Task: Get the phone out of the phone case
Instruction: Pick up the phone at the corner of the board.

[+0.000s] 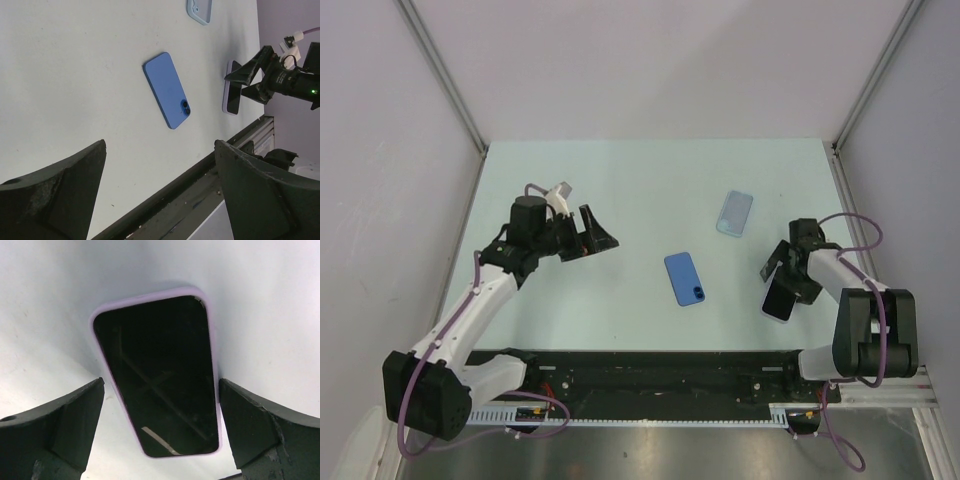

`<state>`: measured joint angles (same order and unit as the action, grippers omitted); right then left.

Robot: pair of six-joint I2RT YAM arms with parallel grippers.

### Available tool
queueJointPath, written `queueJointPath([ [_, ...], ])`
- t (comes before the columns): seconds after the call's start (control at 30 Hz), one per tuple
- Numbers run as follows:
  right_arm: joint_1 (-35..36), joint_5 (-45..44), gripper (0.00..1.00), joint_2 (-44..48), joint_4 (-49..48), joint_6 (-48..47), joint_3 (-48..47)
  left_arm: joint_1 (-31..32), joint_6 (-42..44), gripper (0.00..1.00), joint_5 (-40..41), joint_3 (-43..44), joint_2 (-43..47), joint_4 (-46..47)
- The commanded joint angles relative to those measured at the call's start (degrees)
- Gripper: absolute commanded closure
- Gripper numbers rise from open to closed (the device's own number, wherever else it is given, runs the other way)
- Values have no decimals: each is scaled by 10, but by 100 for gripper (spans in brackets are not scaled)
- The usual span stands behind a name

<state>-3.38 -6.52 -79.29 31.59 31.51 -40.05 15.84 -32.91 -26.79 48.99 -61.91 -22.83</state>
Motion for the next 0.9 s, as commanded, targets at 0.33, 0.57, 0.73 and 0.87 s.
queueJointPath([
  [0.33,75,30,31,-47,8,44,16,-3,-17,6,-41,2,-15,45],
  [0.57,75,150,53,-4,-33,61,16,35,-83,7,-138,-61,-101,175],
  [0.73,104,206,57,12,-80,103,16,160,-119,7,-130,-36,-195,291],
  [0.87,123,241,58,1,-107,131,16,234,-149,7,-135,20,-305,347],
])
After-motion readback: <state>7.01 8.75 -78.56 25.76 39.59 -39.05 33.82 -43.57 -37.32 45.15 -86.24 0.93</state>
